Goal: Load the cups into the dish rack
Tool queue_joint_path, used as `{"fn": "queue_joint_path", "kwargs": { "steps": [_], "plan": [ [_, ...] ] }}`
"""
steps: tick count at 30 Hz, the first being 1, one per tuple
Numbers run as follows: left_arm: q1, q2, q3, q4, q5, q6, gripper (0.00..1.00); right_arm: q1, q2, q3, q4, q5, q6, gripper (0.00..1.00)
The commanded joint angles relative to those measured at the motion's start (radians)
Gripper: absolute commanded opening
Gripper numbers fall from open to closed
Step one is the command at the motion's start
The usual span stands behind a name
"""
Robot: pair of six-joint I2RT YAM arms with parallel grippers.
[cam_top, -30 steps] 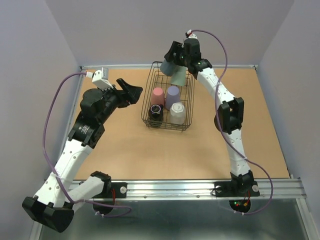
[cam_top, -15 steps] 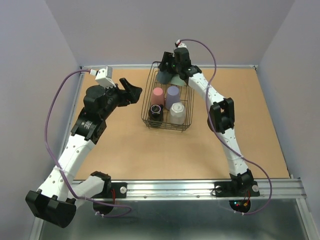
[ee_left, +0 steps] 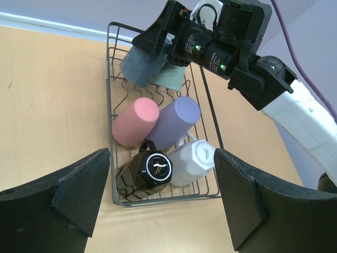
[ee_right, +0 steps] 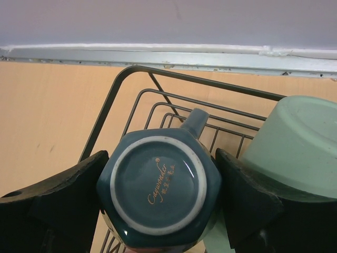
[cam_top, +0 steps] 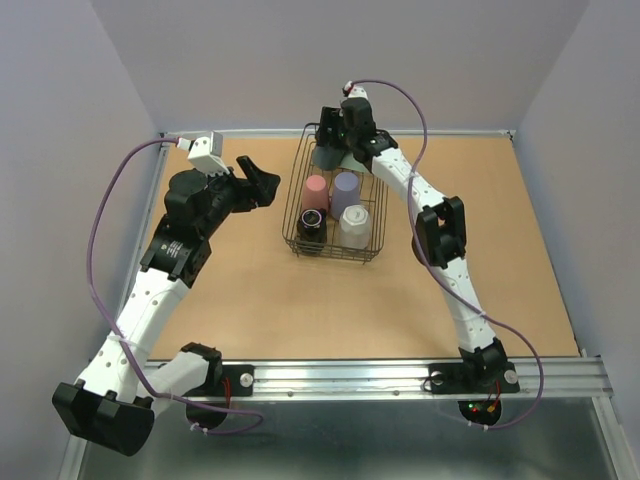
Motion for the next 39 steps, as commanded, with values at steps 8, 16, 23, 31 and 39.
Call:
{"fn": "queue_joint_path", "kwargs": {
  "steps": [8,16,23,31,39],
  "plan": [
    [0.008,-0.023,0.021,0.010,0.015,0.028,0.92,0.049,-0.029,-0.004,0.106,0.017,-0.026,0.86],
    [0.009,-0.034,0.018,0.009,0.020,0.030,0.93,0.058,-0.049,-0.004,0.108,0.012,-0.026,0.99],
    [0.009,-0.041,0.016,0.007,0.024,0.027,0.93,0.069,-0.083,-0.029,0.108,0.012,-0.027,1.00],
    [0.009,-0.040,0.030,-0.013,0.023,0.024,0.93,0.074,-0.190,-0.093,0.108,0.025,-0.049,1.00],
    [0.009,-0.037,0.047,-0.027,0.020,0.037,0.93,0.077,-0.423,-0.309,0.120,-0.031,-0.047,1.00]
  ]
}}
